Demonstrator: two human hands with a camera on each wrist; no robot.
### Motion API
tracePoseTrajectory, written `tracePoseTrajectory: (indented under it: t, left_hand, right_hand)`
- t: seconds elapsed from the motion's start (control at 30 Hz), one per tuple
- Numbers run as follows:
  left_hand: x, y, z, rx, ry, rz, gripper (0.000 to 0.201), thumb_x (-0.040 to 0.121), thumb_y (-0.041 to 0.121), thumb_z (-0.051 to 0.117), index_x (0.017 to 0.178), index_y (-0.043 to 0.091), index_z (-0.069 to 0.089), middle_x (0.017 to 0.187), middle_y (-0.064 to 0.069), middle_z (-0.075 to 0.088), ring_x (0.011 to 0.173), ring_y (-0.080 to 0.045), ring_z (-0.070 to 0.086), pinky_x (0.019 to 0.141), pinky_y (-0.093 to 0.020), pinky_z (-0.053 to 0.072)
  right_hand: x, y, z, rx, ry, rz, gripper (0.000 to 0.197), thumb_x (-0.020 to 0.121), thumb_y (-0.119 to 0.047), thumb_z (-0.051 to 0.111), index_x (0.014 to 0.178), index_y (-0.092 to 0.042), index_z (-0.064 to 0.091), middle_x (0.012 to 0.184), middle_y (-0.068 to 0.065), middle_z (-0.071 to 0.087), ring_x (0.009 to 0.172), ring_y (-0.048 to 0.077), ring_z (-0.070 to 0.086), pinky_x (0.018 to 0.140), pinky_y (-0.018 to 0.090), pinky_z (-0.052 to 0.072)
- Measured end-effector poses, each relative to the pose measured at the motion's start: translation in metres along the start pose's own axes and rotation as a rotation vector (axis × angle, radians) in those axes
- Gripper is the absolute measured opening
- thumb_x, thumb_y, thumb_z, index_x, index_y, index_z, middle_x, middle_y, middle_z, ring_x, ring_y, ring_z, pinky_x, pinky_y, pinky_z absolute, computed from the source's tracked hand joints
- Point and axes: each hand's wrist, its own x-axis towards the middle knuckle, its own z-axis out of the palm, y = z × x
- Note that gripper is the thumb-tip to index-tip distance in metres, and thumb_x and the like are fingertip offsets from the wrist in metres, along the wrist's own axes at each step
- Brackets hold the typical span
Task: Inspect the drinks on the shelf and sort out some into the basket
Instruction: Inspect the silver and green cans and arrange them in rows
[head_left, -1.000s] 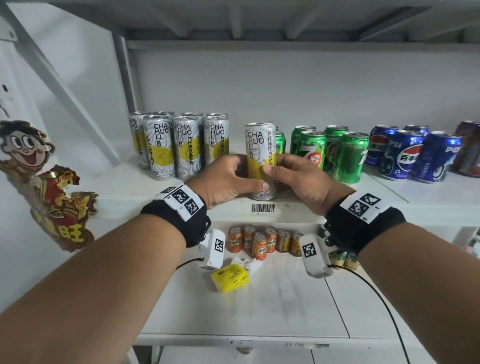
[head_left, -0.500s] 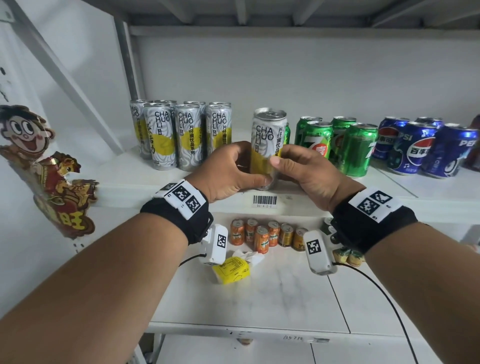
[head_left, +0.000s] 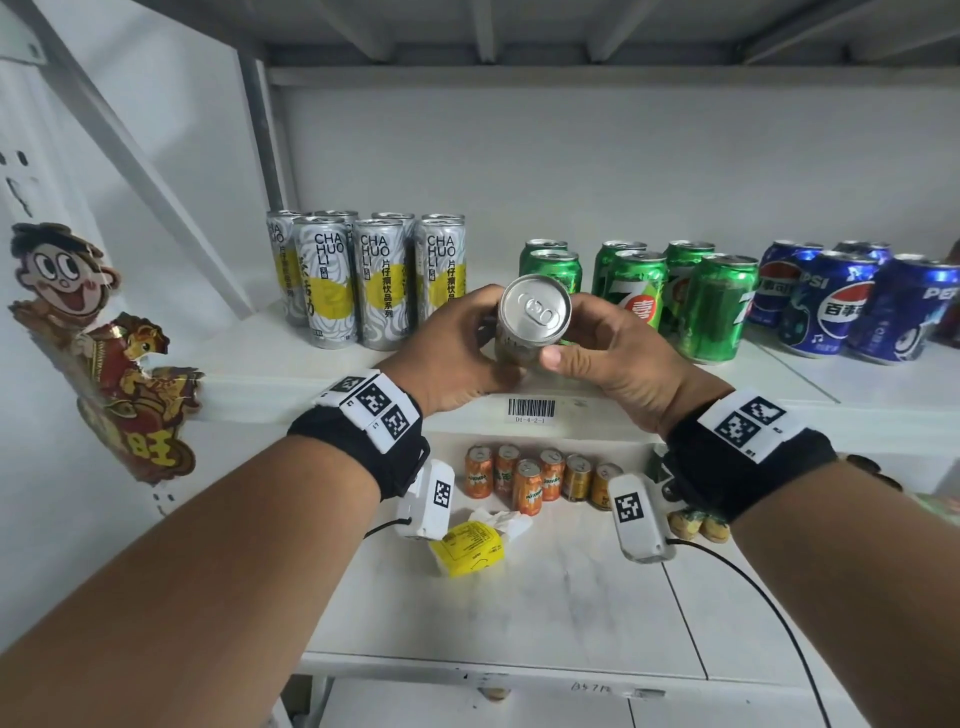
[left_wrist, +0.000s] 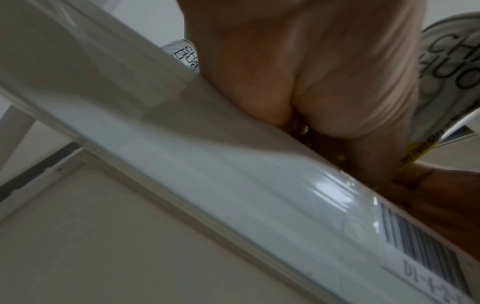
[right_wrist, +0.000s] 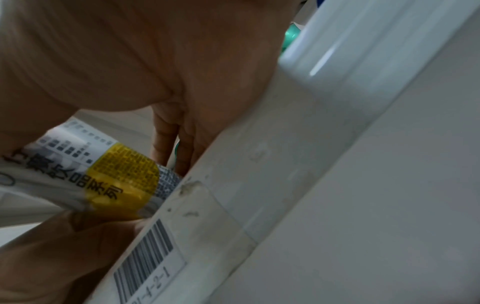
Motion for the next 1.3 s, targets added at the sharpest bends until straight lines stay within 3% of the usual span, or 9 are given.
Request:
tracePoseTrajectory:
  t: [0.13,0.23,0.33,0.5,0.63,0.9,1.03,1.17,1.3]
  left_hand:
    - [0.001,0.0,-0.002,0.074,-0.012,0.037,0.063,0.077,-0.002,0.092,0.131,0.009,0.062,0.117,-0.005,0.074,0.11,-0.02,0.071,0.096,-0.046,0.059]
    - [0.0,0.001,-0.003,0.038,-0.025,0.026,0.062,0.075,0.008,0.098,0.127,0.018,0.064,0.112,0.008,0.077,0.106,-0.009,0.072,0.089,-0.032,0.059]
    - [-0.001,0.005,-0.003,-0.084,-0.049,-0.031,0.066,0.077,0.012,0.098,0.134,0.018,0.065,0.123,0.006,0.077,0.119,-0.012,0.071,0.1,-0.032,0.058]
    - [0.0,0.007,-0.005,-0.144,-0.028,-0.067,0.064,0.077,0.027,0.098,0.134,0.02,0.069,0.125,0.001,0.078,0.119,-0.017,0.073,0.107,-0.049,0.06]
    - [-0.001,0.004,-0.005,-0.221,-0.006,-0.095,0.072,0.072,0.032,0.099,0.134,0.013,0.067,0.128,-0.004,0.077,0.123,-0.022,0.073,0.11,-0.054,0.057]
    - [0.0,-0.001,-0.004,-0.34,-0.091,-0.112,0.063,0.079,0.031,0.095,0.133,0.011,0.07,0.129,-0.01,0.078,0.121,-0.032,0.075,0.101,-0.056,0.061]
    - [0.002,-0.005,-0.006,-0.339,-0.116,-0.141,0.065,0.076,0.029,0.098,0.133,0.013,0.07,0.127,-0.01,0.078,0.12,-0.032,0.075,0.102,-0.053,0.062]
    - [0.002,-0.006,-0.004,-0.345,-0.148,-0.176,0.053,0.069,0.035,0.103,0.115,0.022,0.078,0.119,-0.012,0.081,0.111,-0.031,0.079,0.089,-0.043,0.066]
    - [0.003,-0.004,-0.001,-0.321,-0.126,-0.168,0.054,0.065,0.043,0.104,0.111,0.028,0.08,0.118,-0.007,0.082,0.111,-0.027,0.079,0.088,-0.042,0.066]
  right_hand:
    - [-0.002,-0.001,0.001,-0.016,-0.016,-0.009,0.072,0.071,-0.028,0.09,0.134,-0.007,0.061,0.131,0.006,0.072,0.124,0.019,0.068,0.106,0.033,0.054]
    - [-0.002,-0.001,0.001,-0.015,-0.016,-0.005,0.069,0.073,-0.021,0.088,0.134,-0.006,0.061,0.132,0.006,0.071,0.125,0.019,0.067,0.106,0.033,0.054]
    - [-0.002,-0.001,0.003,-0.009,0.005,-0.005,0.073,0.07,-0.036,0.088,0.132,-0.008,0.063,0.129,0.005,0.073,0.122,0.019,0.068,0.101,0.03,0.055]
    - [0.001,0.001,0.002,0.088,0.076,0.003,0.055,0.084,-0.034,0.078,0.126,-0.001,0.065,0.132,0.024,0.067,0.126,0.038,0.064,0.113,0.055,0.049]
    - [0.002,0.001,0.003,0.104,0.093,0.028,0.05,0.091,-0.033,0.078,0.121,0.005,0.064,0.129,0.031,0.064,0.116,0.041,0.063,0.113,0.063,0.045]
    - [0.002,-0.002,0.005,0.08,0.083,0.044,0.05,0.081,-0.033,0.078,0.113,0.004,0.066,0.111,0.022,0.069,0.1,0.029,0.066,0.102,0.051,0.053]
    - [0.004,0.001,0.004,0.031,0.09,0.046,0.032,0.085,-0.038,0.076,0.097,-0.009,0.071,0.1,0.015,0.071,0.091,0.026,0.066,0.093,0.045,0.056]
    - [0.006,0.004,0.003,0.008,0.115,0.058,0.051,0.088,-0.046,0.071,0.105,0.002,0.071,0.092,0.011,0.075,0.081,0.022,0.07,0.082,0.042,0.062]
    - [0.005,0.006,0.003,0.097,0.107,0.063,0.031,0.086,-0.034,0.076,0.103,-0.007,0.07,0.09,0.004,0.078,0.077,0.015,0.074,0.068,0.028,0.061]
